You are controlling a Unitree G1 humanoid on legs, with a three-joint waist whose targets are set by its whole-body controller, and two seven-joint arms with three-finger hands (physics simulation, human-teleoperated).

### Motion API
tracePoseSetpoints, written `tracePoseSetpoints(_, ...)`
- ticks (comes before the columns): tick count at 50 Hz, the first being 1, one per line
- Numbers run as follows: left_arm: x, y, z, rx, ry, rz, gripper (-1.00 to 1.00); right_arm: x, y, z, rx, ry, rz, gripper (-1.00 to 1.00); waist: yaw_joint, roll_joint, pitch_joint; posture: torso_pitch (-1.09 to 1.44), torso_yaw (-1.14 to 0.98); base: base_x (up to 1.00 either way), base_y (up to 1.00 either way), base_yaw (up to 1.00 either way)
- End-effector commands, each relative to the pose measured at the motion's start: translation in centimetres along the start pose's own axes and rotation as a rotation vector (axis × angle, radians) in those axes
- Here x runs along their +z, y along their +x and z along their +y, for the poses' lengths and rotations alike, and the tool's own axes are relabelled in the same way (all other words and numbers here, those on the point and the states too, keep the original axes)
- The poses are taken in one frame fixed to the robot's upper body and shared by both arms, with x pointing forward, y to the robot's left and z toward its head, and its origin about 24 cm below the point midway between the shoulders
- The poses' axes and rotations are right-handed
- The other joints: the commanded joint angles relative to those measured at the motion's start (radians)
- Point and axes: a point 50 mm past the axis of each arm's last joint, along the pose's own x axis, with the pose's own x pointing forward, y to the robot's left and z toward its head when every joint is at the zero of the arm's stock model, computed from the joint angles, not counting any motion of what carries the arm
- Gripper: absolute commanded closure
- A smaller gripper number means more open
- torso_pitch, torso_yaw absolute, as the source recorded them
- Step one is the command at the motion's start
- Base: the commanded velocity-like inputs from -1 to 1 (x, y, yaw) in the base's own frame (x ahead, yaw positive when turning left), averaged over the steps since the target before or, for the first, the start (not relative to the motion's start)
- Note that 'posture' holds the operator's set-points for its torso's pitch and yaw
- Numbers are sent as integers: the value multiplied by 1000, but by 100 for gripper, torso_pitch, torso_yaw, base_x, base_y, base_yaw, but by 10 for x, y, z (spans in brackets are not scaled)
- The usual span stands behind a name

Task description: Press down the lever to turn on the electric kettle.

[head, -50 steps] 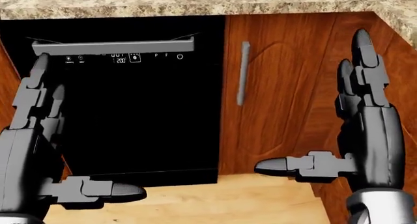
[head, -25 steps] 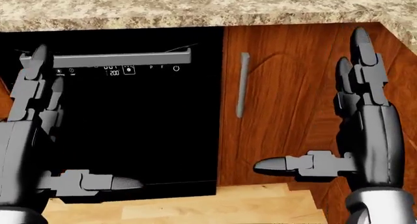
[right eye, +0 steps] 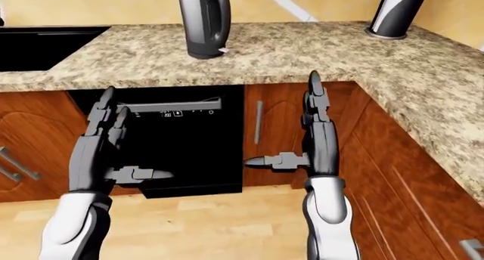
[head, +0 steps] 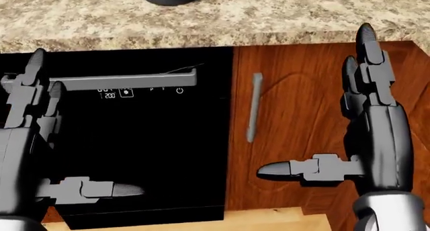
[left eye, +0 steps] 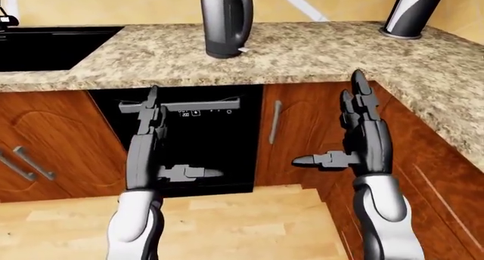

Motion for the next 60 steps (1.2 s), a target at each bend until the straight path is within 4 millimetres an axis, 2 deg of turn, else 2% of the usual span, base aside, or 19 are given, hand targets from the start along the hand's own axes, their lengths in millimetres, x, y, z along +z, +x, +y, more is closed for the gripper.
tracePoseSetpoints(1, 13, -1, 0, -4, 3, -74, -100, 9, 1, -1, -9, -1, -53, -100, -9, 8, -14, 0, 0, 26, 0, 0)
tracePoseSetpoints(3, 13, -1, 0, -5, 1, -73, -100, 9, 1, -1, -6, 2, -51, -100, -12, -7, -3, 0, 0, 25, 0, 0)
tracePoseSetpoints(8, 16, -2, -1, -6, 3, -77, -100, 13, -1, -2, -4, 4, -58, -100, -22, 33, 3, 0, 0, 25, 0, 0)
tracePoseSetpoints(11, 16, -2, 0, -5, 3, -78, -100, 13, 0, -2, -3, 3, -59, -100, -29, 75, 5, 0, 0, 25, 0, 0)
tracePoseSetpoints(13, 15, -3, -2, -8, 2, -76, -100, 13, 0, -1, -2, 5, -60, -100, -31, 134, -15, 0, 0, 25, 0, 0)
tracePoseSetpoints(22, 18, -5, -1, -6, 0, -82, -100, 18, -2, -1, -6, 0, -70, -100, 0, 69, -2, 0, 0, 25, 0, 0)
tracePoseSetpoints(26, 20, -6, -1, -5, -2, -86, -100, 18, -2, 0, -2, -1, -72, -100, 5, -8, -15, 0, 0, 25, 0, 0)
tracePoseSetpoints(27, 19, -6, -1, -6, -3, -85, -100, 18, -2, -1, -4, -1, -73, -100, 6, -16, -25, 0, 0, 26, 0, 0)
tracePoseSetpoints(29, 20, -6, -1, -5, -3, -86, -100, 18, -2, -1, -4, -2, -73, -100, -5, -10, -2, 0, 0, 25, 0, 0)
tracePoseSetpoints(36, 25, -8, 1, -2, -3, -96, -100, 20, -3, -1, -4, 1, -77, -100, -24, 51, 8, 0, 0, 26, 0, 0)
tracePoseSetpoints(38, 27, -8, 0, -5, -2, -99, -100, 21, -3, -1, -4, 3, -79, -100, -29, 87, 2, 0, 0, 25, 0, 0)
tracePoseSetpoints(40, 27, -8, -1, -7, -1, -101, -100, 20, -3, -1, -2, 6, -79, -100, -27, 155, -25, 0, 0, 26, 0, 0)
tracePoseSetpoints(41, 27, -8, -1, -6, -1, -101, -100, 21, -3, -1, -3, 6, -80, -100, -16, 103, -5, 0, 0, 25, 0, 0)
tracePoseSetpoints(42, 27, -8, -1, -6, -2, -101, -100, 21, -2, -1, -2, 6, -80, -100, -20, 124, -4, 0, 0, 26, 0, 0)
tracePoseSetpoints(46, 27, -8, -1, -6, -2, -100, -100, 20, -2, 0, -1, 4, -79, -100, -5, 99, -13, 0, 0, 25, 0, 0)
tracePoseSetpoints(49, 27, -8, -2, -8, -3, -100, -100, 22, -3, -2, -16, -4, -80, -100, 0, 61, 4, 0, 0, 14, 0, 0)
tracePoseSetpoints(52, 28, -8, -1, -8, -4, -101, -100, 22, -3, -1, -18, -18, -79, -100, 5, 4, -17, 0, 0, 0, 0, 3)
tracePoseSetpoints(57, 28, -9, -1, -7, -5, -102, -100, 25, -3, 0, -10, -20, -88, -100, -16, 15, -23, 0, 0, 0, 0, 23)
tracePoseSetpoints(60, 29, -9, -1, -8, -4, -104, -100, 24, -3, 1, -7, -20, -89, -100, -17, 48, -17, 0, 0, 0, 0, 23)
